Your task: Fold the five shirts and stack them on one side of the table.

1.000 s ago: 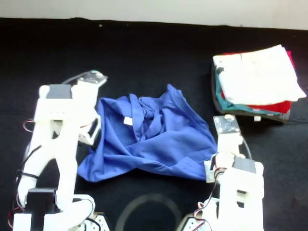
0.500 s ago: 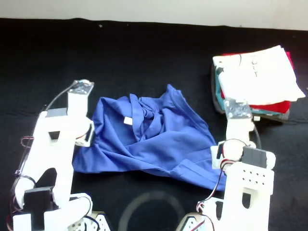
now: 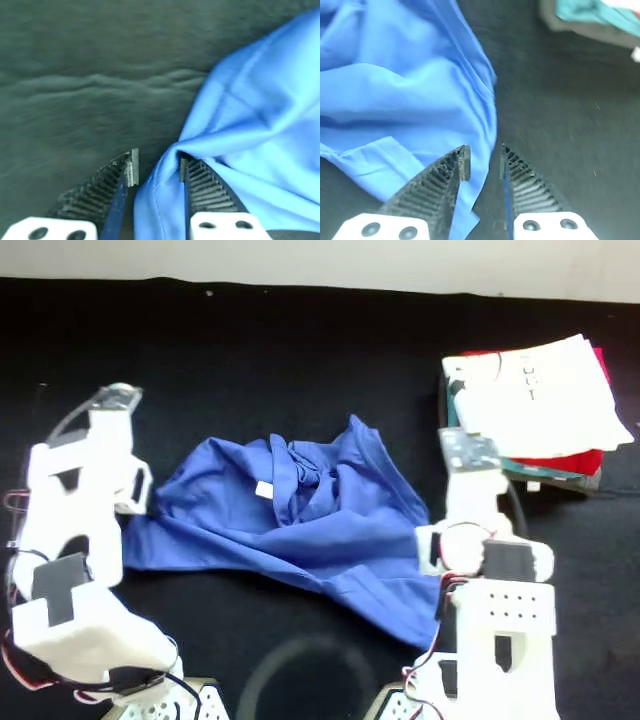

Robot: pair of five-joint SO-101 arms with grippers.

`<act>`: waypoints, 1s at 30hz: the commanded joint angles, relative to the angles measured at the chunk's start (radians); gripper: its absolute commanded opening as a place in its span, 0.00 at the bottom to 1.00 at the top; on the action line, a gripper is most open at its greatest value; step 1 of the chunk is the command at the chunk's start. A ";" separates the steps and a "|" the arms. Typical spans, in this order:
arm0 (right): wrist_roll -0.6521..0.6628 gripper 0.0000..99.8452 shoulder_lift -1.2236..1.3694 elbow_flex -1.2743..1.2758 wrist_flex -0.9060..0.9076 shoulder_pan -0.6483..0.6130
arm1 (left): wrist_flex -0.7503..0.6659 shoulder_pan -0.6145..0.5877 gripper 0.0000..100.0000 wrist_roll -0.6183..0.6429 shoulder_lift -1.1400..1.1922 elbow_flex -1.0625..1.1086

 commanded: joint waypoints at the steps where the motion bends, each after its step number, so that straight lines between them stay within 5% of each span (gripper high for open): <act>1: -0.011 0.11 -0.008 0.067 -0.127 -0.070 | 0.135 -0.022 0.14 -0.008 -0.004 -0.133; 14: -0.011 0.11 -0.008 0.148 -0.193 -0.102 | 0.523 -0.061 0.14 -0.054 -0.045 -0.302; 19: -0.011 0.11 -0.008 0.143 -0.143 -0.104 | 0.430 -0.107 0.14 -0.106 -0.179 -0.094; 26: -0.011 0.11 -0.008 0.177 -0.120 -0.104 | 0.063 -0.081 0.14 -0.103 -0.308 0.320; 30: -0.011 0.11 -0.010 0.248 -0.117 -0.104 | 0.043 -0.082 0.15 -0.089 -0.318 0.340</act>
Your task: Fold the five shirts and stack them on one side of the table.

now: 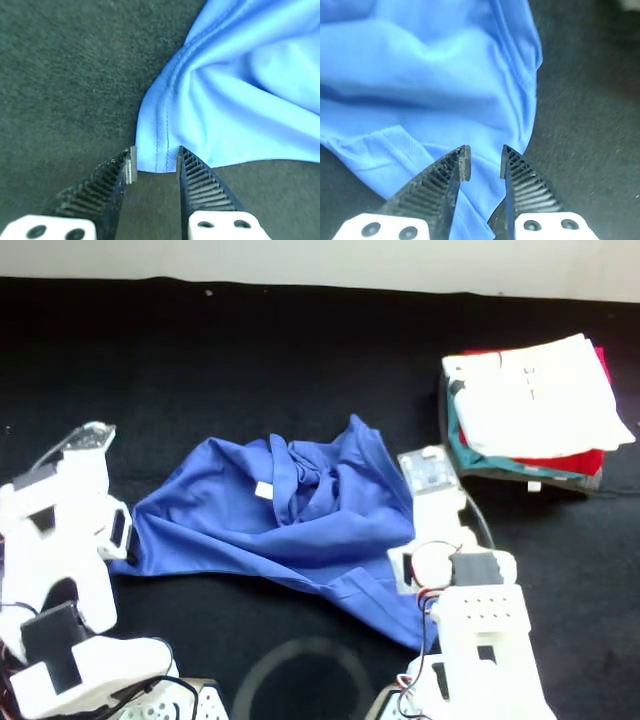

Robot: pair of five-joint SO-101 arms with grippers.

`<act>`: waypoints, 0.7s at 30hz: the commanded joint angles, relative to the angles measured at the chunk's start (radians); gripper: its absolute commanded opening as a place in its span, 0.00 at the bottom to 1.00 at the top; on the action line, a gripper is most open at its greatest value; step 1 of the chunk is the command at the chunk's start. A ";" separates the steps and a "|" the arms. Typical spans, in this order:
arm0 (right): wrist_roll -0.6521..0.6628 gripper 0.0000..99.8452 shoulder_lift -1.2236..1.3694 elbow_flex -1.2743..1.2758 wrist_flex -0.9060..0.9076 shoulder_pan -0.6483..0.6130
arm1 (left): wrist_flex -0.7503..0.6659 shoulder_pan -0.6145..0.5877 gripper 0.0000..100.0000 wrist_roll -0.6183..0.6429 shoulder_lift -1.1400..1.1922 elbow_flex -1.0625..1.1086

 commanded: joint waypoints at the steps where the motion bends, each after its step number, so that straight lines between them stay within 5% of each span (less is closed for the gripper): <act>1: -0.009 0.11 -0.012 0.050 0.005 -0.008 | -0.025 0.013 0.15 0.035 -0.042 0.012; 21: -0.003 0.11 -0.012 0.042 0.050 0.033 | -0.097 -0.062 0.15 0.015 -0.044 0.116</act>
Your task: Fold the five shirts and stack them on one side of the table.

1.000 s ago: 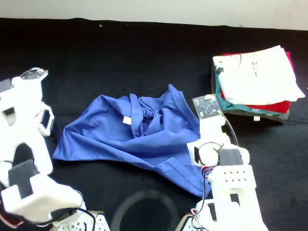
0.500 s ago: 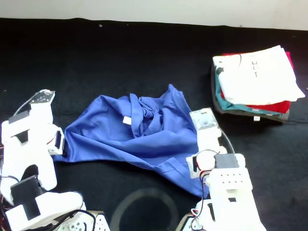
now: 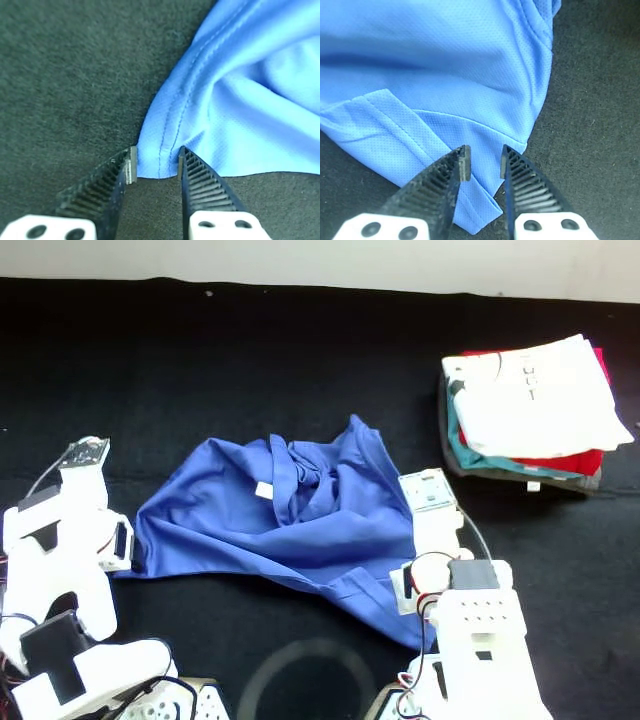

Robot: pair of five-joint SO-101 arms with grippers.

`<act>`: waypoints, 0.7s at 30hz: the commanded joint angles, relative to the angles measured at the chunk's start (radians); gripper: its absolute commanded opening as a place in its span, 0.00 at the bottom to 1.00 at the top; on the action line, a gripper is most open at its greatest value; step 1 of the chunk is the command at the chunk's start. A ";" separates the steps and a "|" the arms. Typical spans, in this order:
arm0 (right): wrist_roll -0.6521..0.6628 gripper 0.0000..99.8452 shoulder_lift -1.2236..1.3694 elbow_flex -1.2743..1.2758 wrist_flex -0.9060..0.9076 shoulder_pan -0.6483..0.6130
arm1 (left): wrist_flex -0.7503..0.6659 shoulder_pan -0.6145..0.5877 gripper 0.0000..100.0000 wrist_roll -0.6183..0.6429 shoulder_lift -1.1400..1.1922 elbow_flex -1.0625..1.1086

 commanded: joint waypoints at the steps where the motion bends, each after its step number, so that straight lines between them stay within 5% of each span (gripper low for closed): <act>1: -0.003 0.11 -0.012 -0.028 0.007 0.012 | -0.005 -0.041 0.15 -0.009 -0.024 -0.005; 12: -0.003 0.11 -0.012 -0.028 0.007 0.012 | 0.087 0.015 0.15 -0.006 -0.015 -0.030; 21: -0.002 0.11 -0.012 -0.025 0.007 0.010 | -0.006 0.050 0.13 -0.006 -0.016 0.070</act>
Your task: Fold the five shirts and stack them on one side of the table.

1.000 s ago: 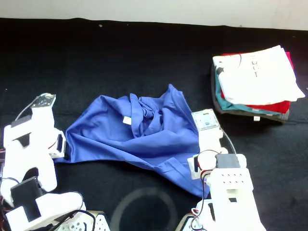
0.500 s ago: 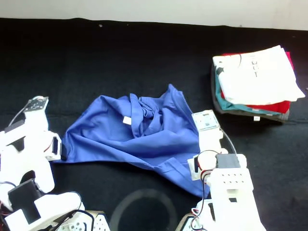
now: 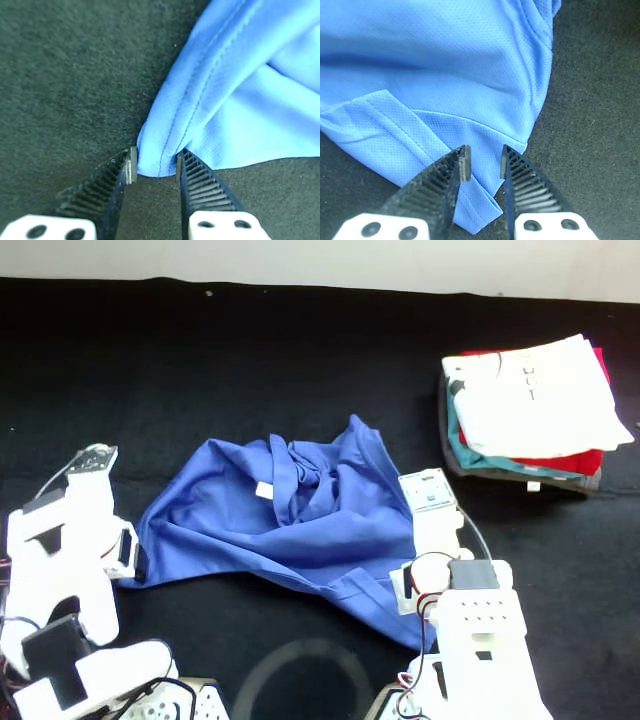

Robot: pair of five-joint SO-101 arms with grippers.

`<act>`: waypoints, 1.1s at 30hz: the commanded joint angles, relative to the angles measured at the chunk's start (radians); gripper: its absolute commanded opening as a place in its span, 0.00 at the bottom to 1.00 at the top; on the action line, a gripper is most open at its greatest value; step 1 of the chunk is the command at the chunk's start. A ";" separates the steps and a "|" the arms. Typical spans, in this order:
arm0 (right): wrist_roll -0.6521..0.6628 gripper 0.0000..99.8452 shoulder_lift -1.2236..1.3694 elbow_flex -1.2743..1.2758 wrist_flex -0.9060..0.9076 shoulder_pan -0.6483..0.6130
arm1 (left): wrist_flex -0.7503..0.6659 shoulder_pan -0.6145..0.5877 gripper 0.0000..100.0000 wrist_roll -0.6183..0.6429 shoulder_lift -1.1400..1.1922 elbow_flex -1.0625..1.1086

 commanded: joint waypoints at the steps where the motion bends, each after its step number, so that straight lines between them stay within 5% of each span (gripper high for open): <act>1: -0.002 0.11 -0.012 -0.024 0.007 0.010 | -0.020 0.021 0.08 -0.006 -0.002 0.021; 2: -0.002 0.11 -0.012 -0.024 0.007 0.010 | -0.021 0.021 0.01 -0.005 -0.002 0.019; 10: -0.002 0.11 0.008 -0.015 -0.041 -0.012 | -0.025 0.019 0.01 0.021 -0.002 -0.019; 16: -0.002 0.11 0.329 -0.110 -0.147 -0.105 | -0.026 0.021 0.01 0.081 -0.002 -0.090; 33: -0.005 0.11 1.165 -1.122 -0.044 -0.102 | -0.026 -0.076 0.01 0.081 -0.004 -0.197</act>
